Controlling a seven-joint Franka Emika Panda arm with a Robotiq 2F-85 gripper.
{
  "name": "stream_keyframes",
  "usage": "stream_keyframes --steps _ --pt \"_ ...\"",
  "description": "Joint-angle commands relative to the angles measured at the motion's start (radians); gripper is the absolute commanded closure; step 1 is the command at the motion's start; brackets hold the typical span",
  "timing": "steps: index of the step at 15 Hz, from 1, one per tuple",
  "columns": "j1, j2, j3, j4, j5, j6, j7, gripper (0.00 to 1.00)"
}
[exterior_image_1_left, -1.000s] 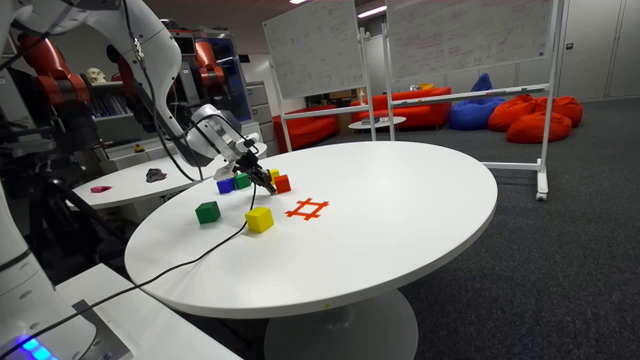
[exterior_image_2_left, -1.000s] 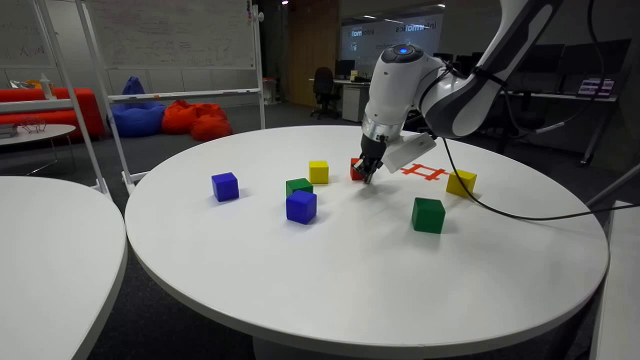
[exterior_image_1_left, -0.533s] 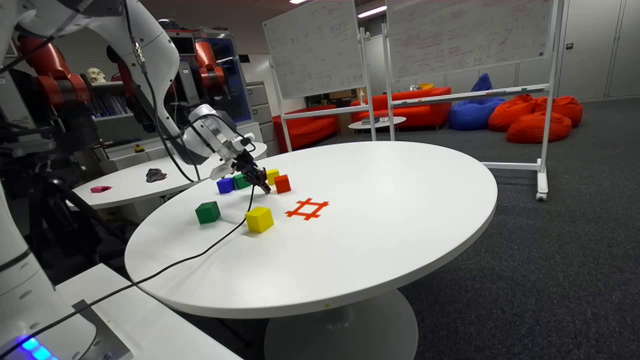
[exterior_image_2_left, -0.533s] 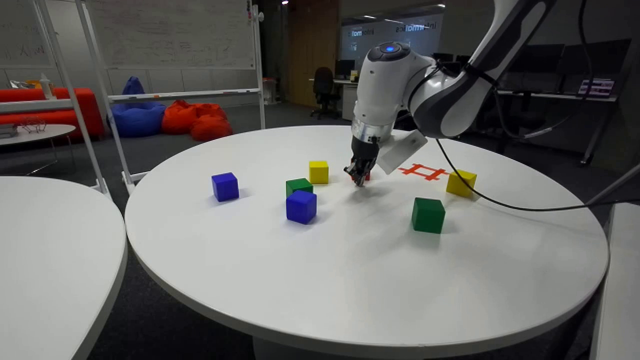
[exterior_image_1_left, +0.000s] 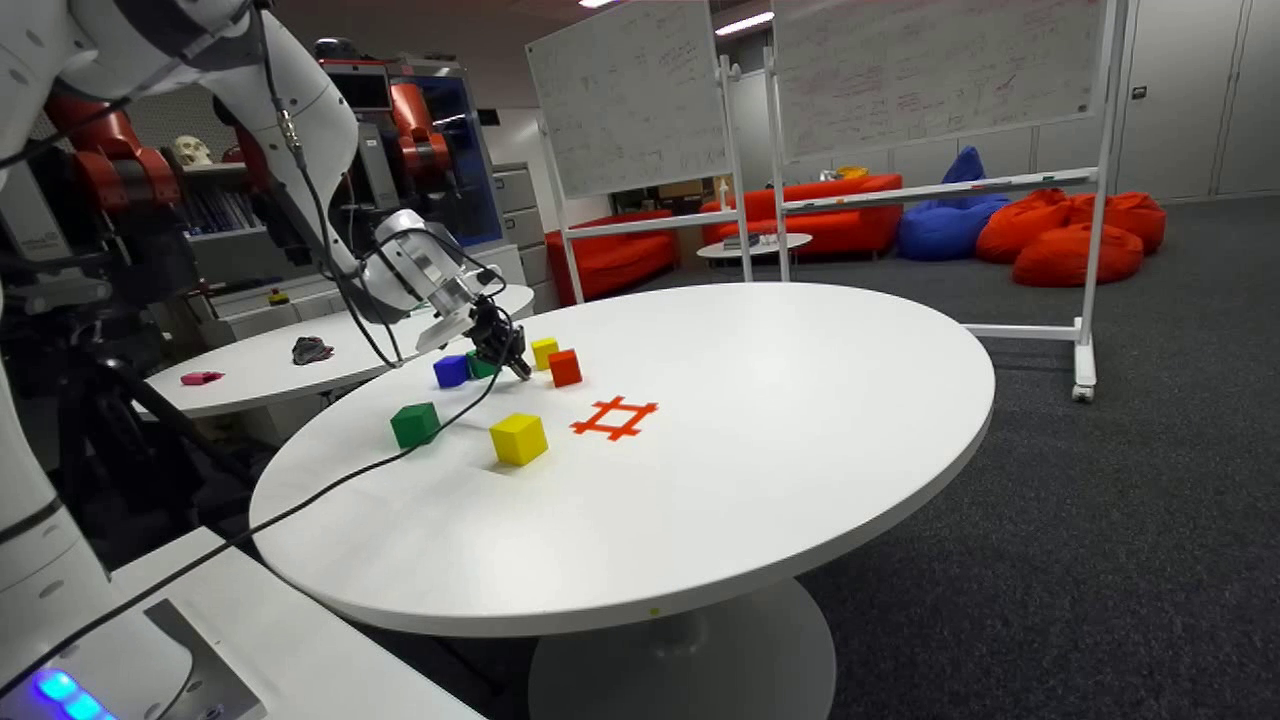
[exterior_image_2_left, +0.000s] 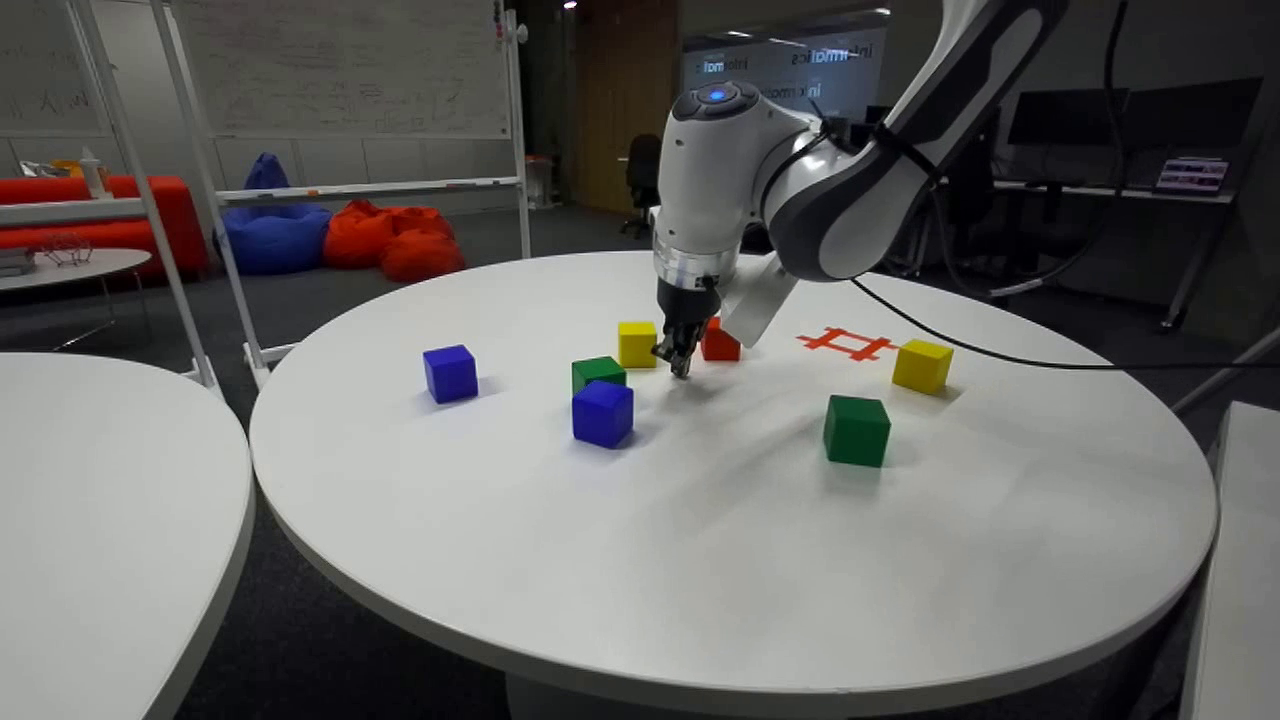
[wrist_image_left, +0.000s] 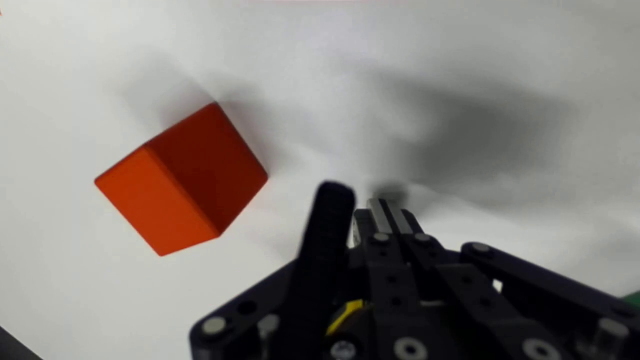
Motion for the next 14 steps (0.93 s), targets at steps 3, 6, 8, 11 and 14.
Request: stream_keyframes --steps 3,6,8,11,14 --pt "0.021 0.028 -0.016 0.089 0.021 -0.04 -0.158 1.0" --pt "0.028 0.023 -0.029 0.102 0.006 -0.027 -0.197 1.0" --pt "0.031 0.024 -0.038 0.109 0.006 -0.024 -0.21 1.0" --pt "0.033 0.022 -0.046 0.106 0.002 -0.015 -0.219 1.0" --pt "0.034 0.019 -0.049 0.102 -0.001 -0.011 -0.219 1.0"
